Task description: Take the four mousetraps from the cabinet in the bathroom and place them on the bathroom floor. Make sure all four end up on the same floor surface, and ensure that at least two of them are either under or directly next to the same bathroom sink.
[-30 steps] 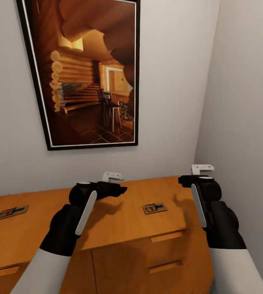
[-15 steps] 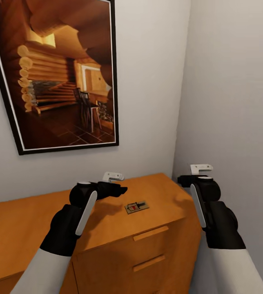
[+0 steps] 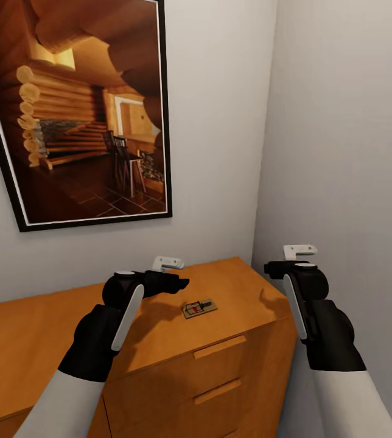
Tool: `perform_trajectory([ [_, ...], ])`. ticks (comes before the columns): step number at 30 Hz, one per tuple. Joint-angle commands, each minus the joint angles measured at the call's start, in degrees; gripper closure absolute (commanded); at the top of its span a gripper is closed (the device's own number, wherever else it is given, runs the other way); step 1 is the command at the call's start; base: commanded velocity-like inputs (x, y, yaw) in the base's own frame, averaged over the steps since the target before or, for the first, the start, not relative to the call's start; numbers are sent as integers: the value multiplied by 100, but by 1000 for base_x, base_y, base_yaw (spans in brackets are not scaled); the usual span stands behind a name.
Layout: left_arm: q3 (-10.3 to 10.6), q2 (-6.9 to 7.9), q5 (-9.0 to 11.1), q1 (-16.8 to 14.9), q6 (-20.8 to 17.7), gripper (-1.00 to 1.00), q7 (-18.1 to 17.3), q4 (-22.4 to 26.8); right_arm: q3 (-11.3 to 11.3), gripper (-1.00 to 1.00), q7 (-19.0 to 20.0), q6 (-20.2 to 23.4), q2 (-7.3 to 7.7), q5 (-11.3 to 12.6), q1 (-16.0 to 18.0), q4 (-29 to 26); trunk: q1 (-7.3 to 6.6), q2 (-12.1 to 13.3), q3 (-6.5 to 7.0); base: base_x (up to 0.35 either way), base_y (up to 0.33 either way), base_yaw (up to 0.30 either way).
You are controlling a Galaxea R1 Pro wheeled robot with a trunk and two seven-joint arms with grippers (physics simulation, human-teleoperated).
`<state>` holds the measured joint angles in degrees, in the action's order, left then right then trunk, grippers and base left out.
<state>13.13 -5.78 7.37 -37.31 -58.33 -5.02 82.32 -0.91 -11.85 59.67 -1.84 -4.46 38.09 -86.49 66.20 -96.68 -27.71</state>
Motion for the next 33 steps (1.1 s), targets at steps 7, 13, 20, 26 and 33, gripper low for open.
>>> perform_trajectory([
  [7, 7, 96, 22, -5, -29, -100, -106, -1, -6, -100, 16, 33, -1, -32, 5, 0, 0, -4, -7, 0, 0, -6],
  [13, 7, 263, -15, -5, -24, -100, -671, -11, -33, -100, 19, 33, -4, 0, 7, -6, 0, -4, -7, 0, 0, -2],
  [20, 6, 412, -137, -5, -16, -100, -1142, -13, -254, -100, 25, 33, -8, 26, 8, -4, 0, -4, -7, 0, 0, 0],
  [26, 6, 554, -316, -5, -13, -100, -1414, -14, -371, -100, 70, 33, -11, 71, 10, -1, 0, -4, -7, 0, 0, 0],
  [33, 6, 641, -384, -5, -6, -100, -1810, -14, -419, -100, 250, 33, -10, 234, 31, -4, 0, -4, -7, 0, 0, 0],
])
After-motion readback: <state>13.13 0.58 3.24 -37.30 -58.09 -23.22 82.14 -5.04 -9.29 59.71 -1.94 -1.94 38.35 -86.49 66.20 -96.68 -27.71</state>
